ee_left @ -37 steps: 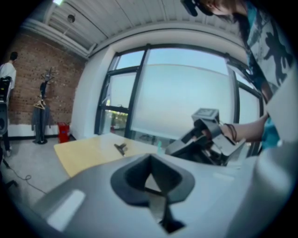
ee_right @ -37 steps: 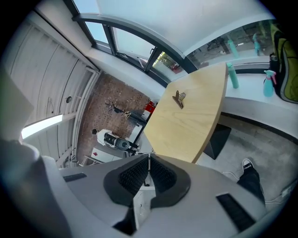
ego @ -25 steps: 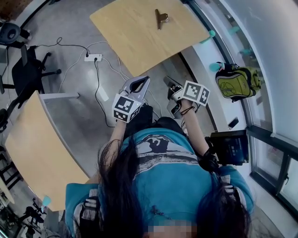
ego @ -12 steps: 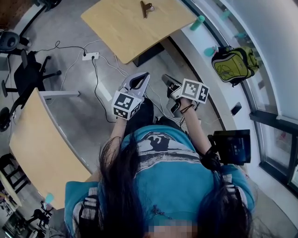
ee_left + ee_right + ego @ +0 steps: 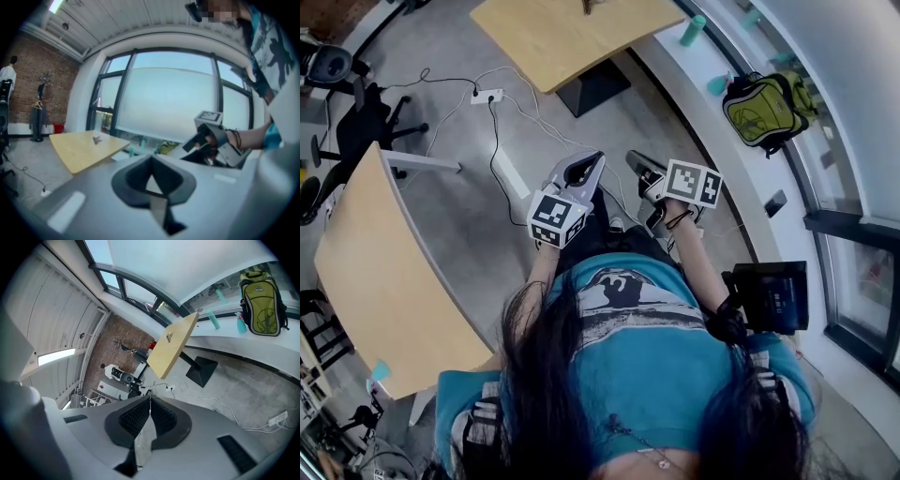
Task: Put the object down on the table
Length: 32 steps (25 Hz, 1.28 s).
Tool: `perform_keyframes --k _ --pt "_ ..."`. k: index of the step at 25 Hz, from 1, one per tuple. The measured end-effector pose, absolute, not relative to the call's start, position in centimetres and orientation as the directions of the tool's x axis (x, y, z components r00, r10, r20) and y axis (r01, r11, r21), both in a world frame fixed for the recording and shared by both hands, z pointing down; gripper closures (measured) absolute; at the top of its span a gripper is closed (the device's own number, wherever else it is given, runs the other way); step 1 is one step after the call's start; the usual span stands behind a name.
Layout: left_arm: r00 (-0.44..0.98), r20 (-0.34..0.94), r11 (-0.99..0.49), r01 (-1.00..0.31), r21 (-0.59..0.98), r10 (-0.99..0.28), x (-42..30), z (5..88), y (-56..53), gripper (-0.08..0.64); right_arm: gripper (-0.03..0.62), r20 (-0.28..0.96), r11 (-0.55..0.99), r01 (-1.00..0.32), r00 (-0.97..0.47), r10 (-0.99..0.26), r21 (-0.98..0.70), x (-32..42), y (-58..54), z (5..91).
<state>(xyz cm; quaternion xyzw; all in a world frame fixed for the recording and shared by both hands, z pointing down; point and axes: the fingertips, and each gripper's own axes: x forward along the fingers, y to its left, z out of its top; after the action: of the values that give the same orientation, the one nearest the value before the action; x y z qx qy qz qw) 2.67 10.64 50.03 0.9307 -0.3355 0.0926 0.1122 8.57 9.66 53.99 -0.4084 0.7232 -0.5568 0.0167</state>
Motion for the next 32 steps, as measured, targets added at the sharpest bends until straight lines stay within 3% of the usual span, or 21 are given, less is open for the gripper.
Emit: perform_keyframes --k 10,19,23,32 --pt "0.71 0.255 -0.713 -0.694 0.097 -0.656 2.1 48.7 17.7 0.558 0.574 0.394 0.106 -0.541 -0.72 -0.572 -0.835 7.8 16.3 53.0" --pt "0.741 0.234 -0.751 -0.657 0.06 -0.63 -1.2 47.8 20.1 0.558 0.574 0.366 0.136 -0.539 -0.714 -0.596 -0.831 3.1 18.4 51.9" --pt "0.747 0.258 -0.764 -0.643 0.048 -0.613 0.8 47.9 20.2 0.558 0.574 0.365 0.14 -0.533 -0.726 -0.582 -0.835 4.2 18.3 51.7" --pt "0.736 0.261 -0.751 -0.658 0.06 -0.625 -4.5 47.3 20.9 0.558 0.574 0.388 0.134 -0.546 -0.727 -0.567 -0.827 -0.5 19.9 51.5"
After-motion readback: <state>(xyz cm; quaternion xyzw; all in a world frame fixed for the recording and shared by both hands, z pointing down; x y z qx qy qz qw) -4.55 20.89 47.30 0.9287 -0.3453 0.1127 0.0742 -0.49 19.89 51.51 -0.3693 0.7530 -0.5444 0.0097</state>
